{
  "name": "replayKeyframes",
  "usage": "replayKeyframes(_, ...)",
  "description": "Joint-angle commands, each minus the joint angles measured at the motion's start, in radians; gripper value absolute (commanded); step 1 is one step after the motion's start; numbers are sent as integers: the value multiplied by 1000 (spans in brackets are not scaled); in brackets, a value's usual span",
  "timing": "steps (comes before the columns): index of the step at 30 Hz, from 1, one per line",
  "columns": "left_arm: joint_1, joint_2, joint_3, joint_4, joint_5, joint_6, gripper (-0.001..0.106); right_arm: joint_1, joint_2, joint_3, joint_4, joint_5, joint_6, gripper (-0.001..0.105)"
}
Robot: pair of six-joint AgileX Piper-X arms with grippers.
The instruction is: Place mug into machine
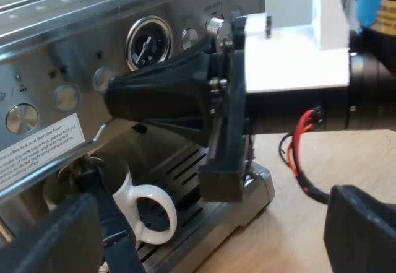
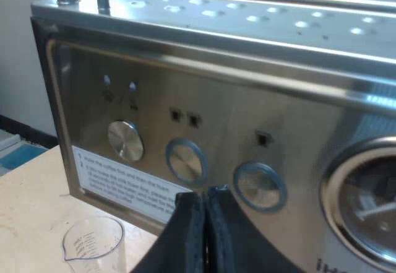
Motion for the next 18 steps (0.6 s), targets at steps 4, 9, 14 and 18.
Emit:
replayKeyframes(4, -6, -4, -6, -12, 5, -5, 79, -7, 12, -17, -22, 3, -14, 0)
replayKeyframes(9, -6, -4, -6, -12, 5, -5, 79, -7, 12, -17, -22, 45, -14, 0)
replayKeyframes(14, -6, -4, -6, -12, 5, -5, 79, -7, 12, -17, -22, 45, -14, 0)
replayKeyframes(18, -6, -4, -6, -12, 5, -5, 79, -7, 12, -17, -22, 45, -14, 0)
